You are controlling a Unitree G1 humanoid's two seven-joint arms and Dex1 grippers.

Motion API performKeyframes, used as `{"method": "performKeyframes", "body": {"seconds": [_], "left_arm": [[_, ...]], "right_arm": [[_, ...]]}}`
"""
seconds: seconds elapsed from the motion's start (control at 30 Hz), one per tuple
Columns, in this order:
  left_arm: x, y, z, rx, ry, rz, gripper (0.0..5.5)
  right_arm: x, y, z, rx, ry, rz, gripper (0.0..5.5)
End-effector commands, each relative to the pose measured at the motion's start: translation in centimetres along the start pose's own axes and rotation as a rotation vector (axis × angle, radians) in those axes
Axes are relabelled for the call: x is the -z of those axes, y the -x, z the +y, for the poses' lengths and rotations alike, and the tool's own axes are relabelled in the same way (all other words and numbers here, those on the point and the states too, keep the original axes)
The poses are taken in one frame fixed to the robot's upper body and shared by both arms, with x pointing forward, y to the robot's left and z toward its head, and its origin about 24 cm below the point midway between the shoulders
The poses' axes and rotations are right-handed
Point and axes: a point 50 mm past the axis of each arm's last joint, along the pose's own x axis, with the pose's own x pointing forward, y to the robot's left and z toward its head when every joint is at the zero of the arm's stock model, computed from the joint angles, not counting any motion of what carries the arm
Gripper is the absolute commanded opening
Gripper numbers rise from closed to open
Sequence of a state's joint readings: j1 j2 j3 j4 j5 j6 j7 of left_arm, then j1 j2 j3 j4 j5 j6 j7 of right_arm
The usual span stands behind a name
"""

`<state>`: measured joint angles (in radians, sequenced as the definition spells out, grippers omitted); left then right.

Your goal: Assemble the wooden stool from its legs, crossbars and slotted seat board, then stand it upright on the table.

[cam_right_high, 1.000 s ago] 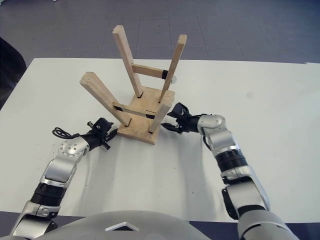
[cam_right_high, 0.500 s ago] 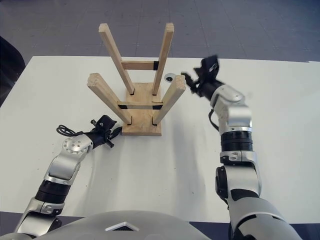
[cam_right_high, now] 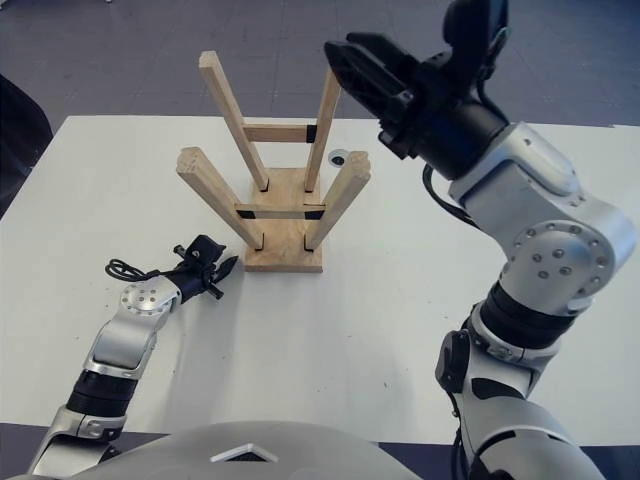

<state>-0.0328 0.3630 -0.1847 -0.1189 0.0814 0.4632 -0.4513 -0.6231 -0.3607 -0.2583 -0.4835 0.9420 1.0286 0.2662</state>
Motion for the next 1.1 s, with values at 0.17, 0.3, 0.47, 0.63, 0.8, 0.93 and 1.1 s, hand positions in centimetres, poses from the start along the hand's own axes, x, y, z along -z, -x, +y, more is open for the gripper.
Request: {"method": "performKeyframes", "body": {"seconds": [0.17,0.3,0.47,0.63,0.8,0.93,1.1], "left_arm": [[-0.2,0.2,-0.1,-0.005,0.001,0.000,1.61],[-0.2,0.3,-0.1,-0.010,0.007,-0.002,1.61],[-0.2,0.2,-0.1,-0.012,0.010,-0.004,1.61],[0.0,0.4,-0.2,-0.005,0.012,0.003,1.61],[0.0,0.4,-0.3,-0.004,0.016,0.008,1.61],[0.1,0.3,-0.4,-0.004,0.023,0.012,1.61],[0.1,0.1,-0.5,0.003,0.030,0.016,1.61]], "right_arm": [[0.5,-1.6,0.3,-0.036,0.022,0.011,1.68],[-2.6,-2.3,1.2,-0.095,0.047,-0.148,1.68],[-8.8,-2.2,2.9,-0.187,0.101,-0.474,1.68],[-5.9,-2.0,1.2,-0.131,0.047,-0.375,1.68],[10.8,1.1,2.4,-0.205,-0.113,0.322,1.68],[12.2,1.4,1.6,-0.169,-0.106,0.354,1.68],[4.5,-1.6,1.7,-0.194,-0.059,0.043,1.68]]}}
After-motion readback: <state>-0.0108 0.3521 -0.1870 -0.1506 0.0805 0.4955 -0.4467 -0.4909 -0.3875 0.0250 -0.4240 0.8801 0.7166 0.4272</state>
